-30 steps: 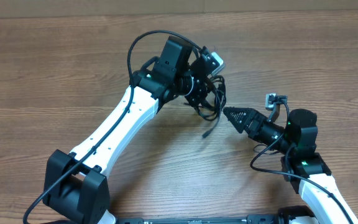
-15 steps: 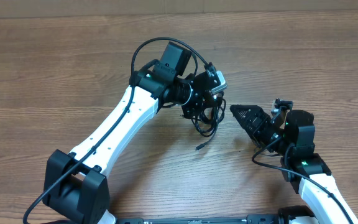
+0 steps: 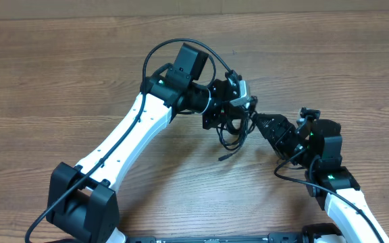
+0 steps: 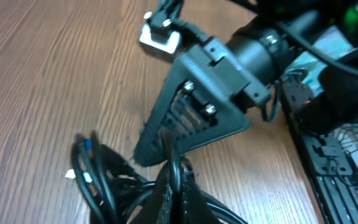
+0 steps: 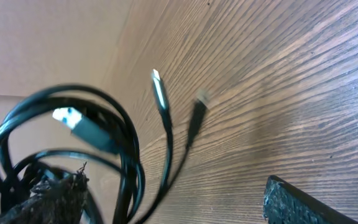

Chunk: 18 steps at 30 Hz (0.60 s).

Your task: Untangle cables

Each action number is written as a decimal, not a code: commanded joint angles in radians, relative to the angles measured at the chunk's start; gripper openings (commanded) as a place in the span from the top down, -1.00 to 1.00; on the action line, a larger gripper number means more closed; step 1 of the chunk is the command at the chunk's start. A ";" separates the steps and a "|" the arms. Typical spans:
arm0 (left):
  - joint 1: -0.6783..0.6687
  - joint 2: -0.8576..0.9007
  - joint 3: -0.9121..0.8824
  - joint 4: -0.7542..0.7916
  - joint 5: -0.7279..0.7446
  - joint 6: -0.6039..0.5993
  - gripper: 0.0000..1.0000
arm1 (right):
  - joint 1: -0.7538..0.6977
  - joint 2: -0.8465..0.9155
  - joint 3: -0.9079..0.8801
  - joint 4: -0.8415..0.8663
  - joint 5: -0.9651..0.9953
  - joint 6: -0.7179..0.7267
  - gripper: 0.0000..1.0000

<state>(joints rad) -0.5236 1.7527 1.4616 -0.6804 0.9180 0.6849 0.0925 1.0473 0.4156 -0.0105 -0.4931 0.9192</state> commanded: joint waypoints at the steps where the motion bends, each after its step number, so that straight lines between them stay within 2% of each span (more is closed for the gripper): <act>1: -0.005 -0.012 0.026 0.007 0.090 0.042 0.92 | 0.004 -0.009 0.017 0.008 0.003 -0.011 -0.79; 8: -0.024 -0.012 0.026 0.003 0.104 0.040 0.92 | 0.004 -0.009 0.017 0.047 -0.008 -0.112 -0.80; 13: -0.056 -0.012 0.026 0.004 0.095 0.041 0.92 | 0.004 -0.009 0.017 0.047 -0.008 -0.114 -0.77; 18: -0.082 -0.012 0.026 0.004 0.093 0.040 0.91 | 0.004 -0.009 0.017 0.047 -0.008 -0.114 -0.53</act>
<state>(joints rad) -0.5816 1.7527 1.4616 -0.6815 0.9707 0.7097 0.0921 1.0473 0.4156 0.0257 -0.4900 0.8227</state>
